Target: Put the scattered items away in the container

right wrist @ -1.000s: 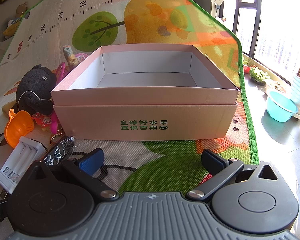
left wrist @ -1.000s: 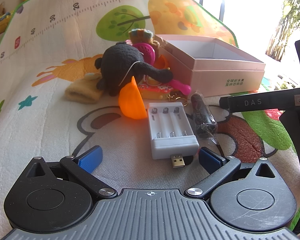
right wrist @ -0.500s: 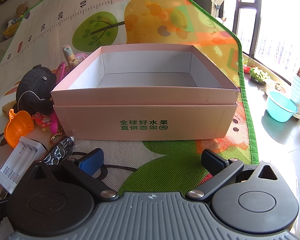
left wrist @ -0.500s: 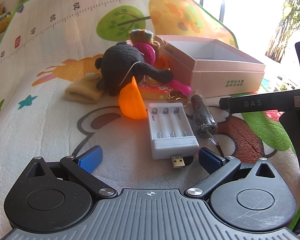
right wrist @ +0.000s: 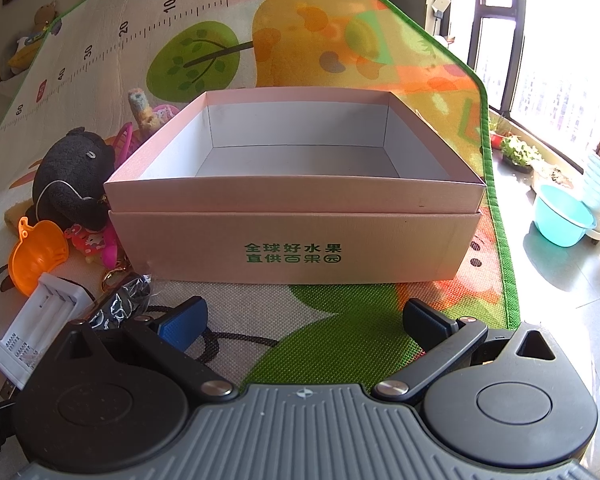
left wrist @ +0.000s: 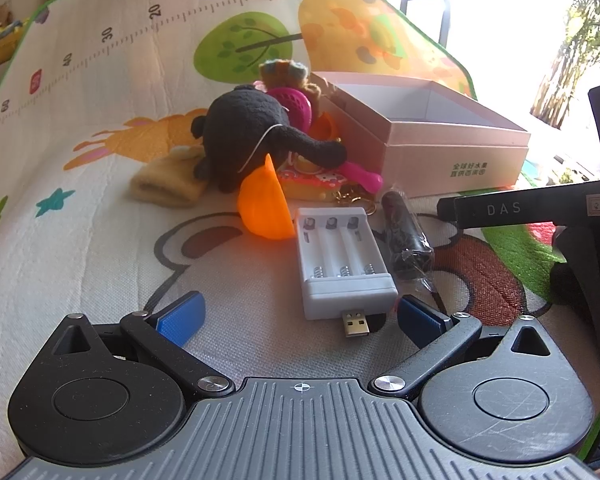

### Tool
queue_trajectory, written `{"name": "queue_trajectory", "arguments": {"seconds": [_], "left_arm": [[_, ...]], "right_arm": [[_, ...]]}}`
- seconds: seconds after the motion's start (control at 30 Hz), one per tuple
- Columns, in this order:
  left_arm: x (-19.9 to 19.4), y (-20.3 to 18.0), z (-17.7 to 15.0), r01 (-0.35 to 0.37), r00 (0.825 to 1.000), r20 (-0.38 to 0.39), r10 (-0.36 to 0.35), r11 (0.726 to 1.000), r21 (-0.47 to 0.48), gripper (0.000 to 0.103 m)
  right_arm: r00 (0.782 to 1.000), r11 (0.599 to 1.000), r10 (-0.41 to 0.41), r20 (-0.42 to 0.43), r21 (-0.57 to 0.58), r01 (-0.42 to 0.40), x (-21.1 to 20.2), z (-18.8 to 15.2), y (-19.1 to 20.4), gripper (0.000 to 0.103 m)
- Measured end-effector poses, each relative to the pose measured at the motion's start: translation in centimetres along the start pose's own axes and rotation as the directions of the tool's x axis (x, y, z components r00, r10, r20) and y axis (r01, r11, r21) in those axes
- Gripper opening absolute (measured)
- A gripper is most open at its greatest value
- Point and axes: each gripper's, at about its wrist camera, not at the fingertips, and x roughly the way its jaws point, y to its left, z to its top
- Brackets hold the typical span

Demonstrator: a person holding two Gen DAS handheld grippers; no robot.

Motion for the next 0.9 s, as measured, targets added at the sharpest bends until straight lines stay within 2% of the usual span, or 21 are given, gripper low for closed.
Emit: {"name": "queue_trajectory", "arguments": {"seconds": [0.2, 0.33, 0.47, 0.6, 0.9], "left_arm": [[0.0, 0.0, -0.1, -0.004, 1.000, -0.002, 0.004, 1.000, 0.004, 0.103], [0.0, -0.1, -0.1, -0.005, 1.000, -0.002, 0.005, 1.000, 0.005, 0.103], [0.0, -0.1, -0.1, -0.004, 1.000, -0.002, 0.004, 1.000, 0.004, 0.103], [0.0, 0.0, -0.1, -0.004, 1.000, -0.002, 0.004, 1.000, 0.004, 0.103], [0.1, -0.3, 0.0, -0.014, 1.000, -0.016, 0.015, 1.000, 0.024, 0.103]], "right_arm": [[0.992, 0.999, 0.043, -0.119, -0.002, -0.043, -0.1, 1.3, -0.8, 0.103], [0.996, 0.999, 0.033, -0.083, -0.022, -0.035, -0.4, 0.5, -0.4, 0.103], [0.995, 0.999, 0.029, -0.093, -0.023, -0.032, -0.2, 0.8, -0.2, 0.103], [0.999, 1.000, 0.018, -0.046, 0.022, -0.017, 0.0, 0.4, -0.5, 0.103], [0.994, 1.000, 0.028, -0.107, -0.010, -0.029, 0.6, 1.3, -0.4, 0.103]]}}
